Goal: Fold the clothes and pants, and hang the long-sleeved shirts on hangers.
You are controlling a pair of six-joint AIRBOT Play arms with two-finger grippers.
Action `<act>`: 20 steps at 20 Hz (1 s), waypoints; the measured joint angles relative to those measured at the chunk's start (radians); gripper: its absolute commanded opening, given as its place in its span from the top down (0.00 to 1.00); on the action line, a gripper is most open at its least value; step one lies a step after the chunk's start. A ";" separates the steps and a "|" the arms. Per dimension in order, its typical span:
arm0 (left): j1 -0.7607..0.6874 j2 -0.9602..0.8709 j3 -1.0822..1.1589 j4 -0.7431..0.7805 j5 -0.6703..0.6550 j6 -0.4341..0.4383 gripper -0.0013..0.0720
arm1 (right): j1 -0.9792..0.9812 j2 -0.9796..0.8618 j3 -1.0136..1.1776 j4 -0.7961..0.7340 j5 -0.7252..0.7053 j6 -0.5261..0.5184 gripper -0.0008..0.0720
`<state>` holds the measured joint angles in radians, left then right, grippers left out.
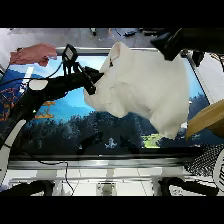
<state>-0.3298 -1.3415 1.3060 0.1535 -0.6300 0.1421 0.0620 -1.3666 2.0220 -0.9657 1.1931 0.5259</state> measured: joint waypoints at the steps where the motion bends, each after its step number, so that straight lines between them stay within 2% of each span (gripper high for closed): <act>1: 0.000 -0.005 -0.002 0.012 0.008 0.000 0.92 | 0.000 0.012 0.001 -0.017 0.021 -0.044 0.33; 3: 0.002 -0.004 -0.001 0.002 0.032 0.005 0.92 | 0.000 0.013 -0.009 -0.058 0.048 -0.093 0.33; 5: 0.001 -0.006 -0.001 0.006 0.026 0.012 0.92 | 0.000 0.010 -0.015 -0.056 0.060 -0.051 0.36; 8: -0.005 -0.011 -0.001 0.003 0.050 0.016 0.92 | 0.000 -0.010 -0.023 -0.060 0.079 0.270 0.38; 10: -0.024 -0.019 -0.001 0.001 0.079 0.019 0.92 | 0.011 -0.019 -0.023 -0.052 0.072 0.479 0.50; 15: -0.135 -0.047 -0.001 -0.001 0.246 0.074 0.92 | 0.079 -0.050 -0.028 -0.069 0.056 0.826 0.50; 20: -0.235 -0.054 -0.001 -0.001 0.437 0.120 0.92 | 0.154 -0.088 -0.047 -0.192 -0.021 1.165 0.47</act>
<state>-0.5648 -1.3952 1.3048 0.1528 -0.1928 0.2623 0.2165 -1.4548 1.9747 -1.1580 1.1721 1.6913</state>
